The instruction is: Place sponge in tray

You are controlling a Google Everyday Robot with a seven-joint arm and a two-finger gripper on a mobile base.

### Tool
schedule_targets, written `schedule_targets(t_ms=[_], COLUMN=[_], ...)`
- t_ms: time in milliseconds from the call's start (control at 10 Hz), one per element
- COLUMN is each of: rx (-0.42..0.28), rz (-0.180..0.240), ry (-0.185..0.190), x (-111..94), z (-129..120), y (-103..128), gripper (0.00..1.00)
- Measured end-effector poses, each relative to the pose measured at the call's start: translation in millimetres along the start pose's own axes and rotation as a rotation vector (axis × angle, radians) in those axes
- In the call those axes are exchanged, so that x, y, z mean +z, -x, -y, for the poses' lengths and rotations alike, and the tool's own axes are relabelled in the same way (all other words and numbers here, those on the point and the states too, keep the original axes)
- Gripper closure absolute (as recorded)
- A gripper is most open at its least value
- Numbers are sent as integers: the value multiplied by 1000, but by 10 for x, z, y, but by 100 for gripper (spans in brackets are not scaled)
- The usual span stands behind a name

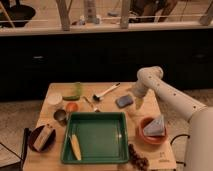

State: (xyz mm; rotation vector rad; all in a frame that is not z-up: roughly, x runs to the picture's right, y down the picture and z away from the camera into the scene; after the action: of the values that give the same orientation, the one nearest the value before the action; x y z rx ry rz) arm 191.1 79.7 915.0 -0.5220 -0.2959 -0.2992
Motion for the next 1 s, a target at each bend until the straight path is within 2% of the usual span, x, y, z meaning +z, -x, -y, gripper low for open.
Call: schedule_targets(t_ms=[200,1000], rx=[3,21], rz=[8,17], ry=[8,34], x=[99,278], z=[1,-74], y=[16,-44], gripper=[20,20])
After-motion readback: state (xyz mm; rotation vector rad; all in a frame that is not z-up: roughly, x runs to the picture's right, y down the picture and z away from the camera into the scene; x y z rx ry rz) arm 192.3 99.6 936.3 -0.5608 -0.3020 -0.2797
